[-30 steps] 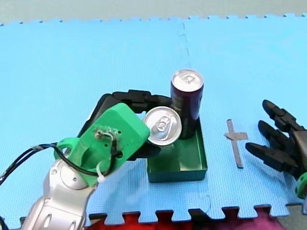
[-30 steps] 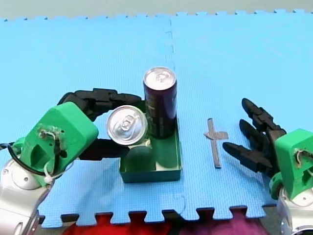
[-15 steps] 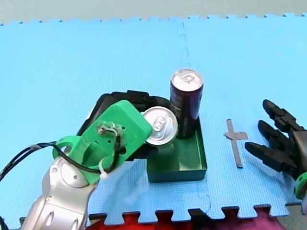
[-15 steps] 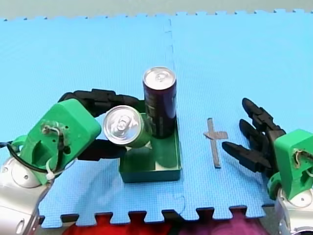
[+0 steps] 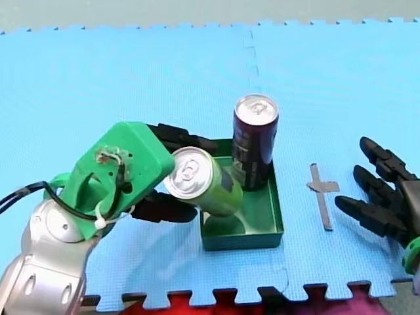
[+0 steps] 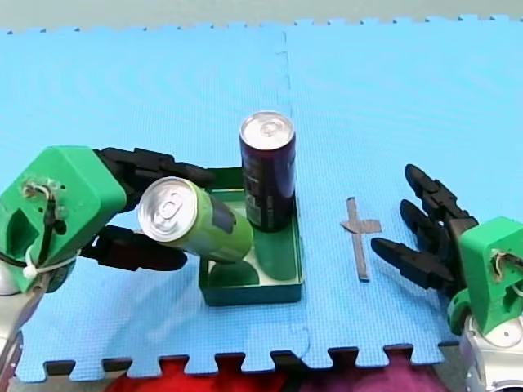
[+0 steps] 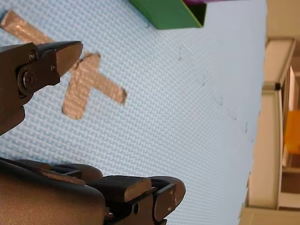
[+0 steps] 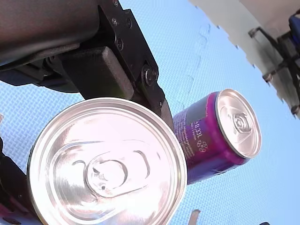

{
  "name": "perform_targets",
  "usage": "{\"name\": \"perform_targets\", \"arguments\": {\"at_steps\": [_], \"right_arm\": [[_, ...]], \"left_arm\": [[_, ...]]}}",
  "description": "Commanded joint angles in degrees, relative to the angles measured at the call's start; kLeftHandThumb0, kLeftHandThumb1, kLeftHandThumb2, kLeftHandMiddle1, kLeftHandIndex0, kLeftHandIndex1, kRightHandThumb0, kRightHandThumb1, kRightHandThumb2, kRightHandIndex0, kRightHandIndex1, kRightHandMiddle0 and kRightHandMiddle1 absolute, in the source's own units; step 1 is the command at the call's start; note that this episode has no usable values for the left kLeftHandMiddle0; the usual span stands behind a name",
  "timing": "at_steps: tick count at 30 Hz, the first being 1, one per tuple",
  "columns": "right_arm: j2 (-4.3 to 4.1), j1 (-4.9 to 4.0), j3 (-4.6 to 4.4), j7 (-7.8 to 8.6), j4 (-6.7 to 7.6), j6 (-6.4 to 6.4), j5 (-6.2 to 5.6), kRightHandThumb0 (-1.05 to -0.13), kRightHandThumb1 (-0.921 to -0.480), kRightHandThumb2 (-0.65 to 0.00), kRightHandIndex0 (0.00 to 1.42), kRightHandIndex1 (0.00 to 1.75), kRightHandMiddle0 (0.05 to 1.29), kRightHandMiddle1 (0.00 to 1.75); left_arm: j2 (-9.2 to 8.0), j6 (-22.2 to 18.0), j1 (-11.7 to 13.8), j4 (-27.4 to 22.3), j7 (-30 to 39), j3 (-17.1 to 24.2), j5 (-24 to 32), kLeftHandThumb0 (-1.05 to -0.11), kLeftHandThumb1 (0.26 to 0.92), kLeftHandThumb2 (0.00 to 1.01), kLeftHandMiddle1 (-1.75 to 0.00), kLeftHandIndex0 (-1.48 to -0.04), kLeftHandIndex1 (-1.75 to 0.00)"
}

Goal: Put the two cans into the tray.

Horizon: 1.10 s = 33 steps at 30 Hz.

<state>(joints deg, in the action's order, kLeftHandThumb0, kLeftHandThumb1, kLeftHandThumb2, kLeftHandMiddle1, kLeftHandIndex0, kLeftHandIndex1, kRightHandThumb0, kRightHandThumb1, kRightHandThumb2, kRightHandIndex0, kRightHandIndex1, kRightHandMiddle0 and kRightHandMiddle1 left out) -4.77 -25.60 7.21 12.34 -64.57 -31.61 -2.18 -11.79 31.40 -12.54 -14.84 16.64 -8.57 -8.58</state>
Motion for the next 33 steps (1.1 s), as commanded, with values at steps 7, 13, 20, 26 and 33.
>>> {"name": "perform_targets", "arguments": {"at_steps": [7, 13, 20, 26, 33], "right_arm": [[-0.19, 0.32, -0.17, 0.58, -1.00, 0.30, 0.09, -0.844, -0.743, 0.000, 0.35, 0.00, 0.31, 0.00], [0.00, 0.12, -0.29, 0.80, -1.57, -0.11, 0.23, -0.849, -0.745, -0.001, 0.35, 0.00, 0.31, 0.00], [0.13, 0.04, -0.34, 1.04, -1.81, -0.33, 0.14, -0.854, -0.745, 0.000, 0.34, 0.00, 0.30, 0.00], [0.11, 0.11, -0.49, 1.05, -1.75, -0.46, 0.29, -0.859, -0.746, -0.001, 0.34, 0.00, 0.30, 0.00], [0.16, 0.24, -0.75, 1.02, -1.60, -0.45, 0.37, -0.860, -0.746, 0.000, 0.34, 0.00, 0.30, 0.00]], "left_arm": [[-2.15, -9.7, -2.2, 11.1, 8.6, 6.4, 11.1, -0.415, 0.723, 0.00, 0.00, -1.31, 0.00], [-3.65, -11.5, -3.8, 13.2, 9.7, 6.6, 12.1, -0.419, 0.724, 0.00, 0.00, -1.31, 0.00], [-3.37, -13.9, -3.4, 14.0, 8.9, 6.2, 11.8, -0.423, 0.724, 0.00, 0.00, -1.31, 0.00], [-2.84, -15.4, -2.7, 14.3, 7.7, 5.9, 11.8, -0.429, 0.723, 0.00, 0.00, -1.31, 0.00], [-2.59, -15.8, -2.2, 13.6, 6.7, 6.0, 12.0, -0.435, 0.721, 0.00, 0.00, -1.31, 0.00]]}}
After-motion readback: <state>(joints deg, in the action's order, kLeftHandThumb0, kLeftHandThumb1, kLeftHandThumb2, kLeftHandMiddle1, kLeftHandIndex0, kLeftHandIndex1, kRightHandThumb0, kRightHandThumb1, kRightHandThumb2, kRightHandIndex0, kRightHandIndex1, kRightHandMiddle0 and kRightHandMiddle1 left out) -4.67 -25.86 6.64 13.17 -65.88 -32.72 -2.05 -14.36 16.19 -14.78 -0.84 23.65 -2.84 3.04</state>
